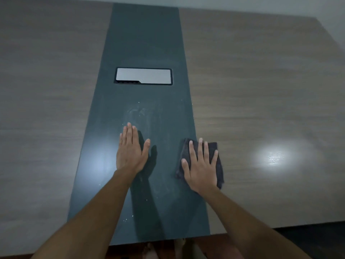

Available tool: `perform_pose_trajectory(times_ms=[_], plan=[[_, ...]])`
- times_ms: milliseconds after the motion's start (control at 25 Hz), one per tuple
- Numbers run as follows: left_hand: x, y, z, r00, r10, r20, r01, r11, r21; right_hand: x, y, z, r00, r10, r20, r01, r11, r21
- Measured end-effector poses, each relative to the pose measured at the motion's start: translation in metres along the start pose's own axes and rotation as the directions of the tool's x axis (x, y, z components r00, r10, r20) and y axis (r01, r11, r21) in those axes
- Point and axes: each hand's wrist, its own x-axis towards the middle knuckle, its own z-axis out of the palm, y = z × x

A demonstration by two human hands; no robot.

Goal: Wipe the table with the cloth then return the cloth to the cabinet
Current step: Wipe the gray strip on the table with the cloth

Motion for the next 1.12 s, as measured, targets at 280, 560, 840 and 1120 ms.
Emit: perform_pose_trajectory(times_ms=[280,560,840,1120], plan=[[0.086,-0.037,-0.005,1.0,-0.022,0.004,0.022,1.0,0.003,0.142,-0.005,-0.014,0.998,-0.004,0.055,0.004,1.0,0.009],[0.171,-0.06,-0.012,0.998,-0.052,-0.042,0.052,0.999,0.001,0.293,-0.012,-0.024,0.999,0.011,0.046,-0.01,1.0,-0.025],[0.178,-0.063,-0.017,0.999,-0.033,-0.041,0.032,0.999,-0.039,0.331,-0.014,-0.027,0.998,-0.016,0.054,0.017,1.0,-0.005],[0.107,-0.079,-0.023,0.997,-0.048,-0.054,0.047,0.999,-0.028,0.176,-0.014,-0.011,0.994,-0.108,0.016,0.107,0.994,0.036]])
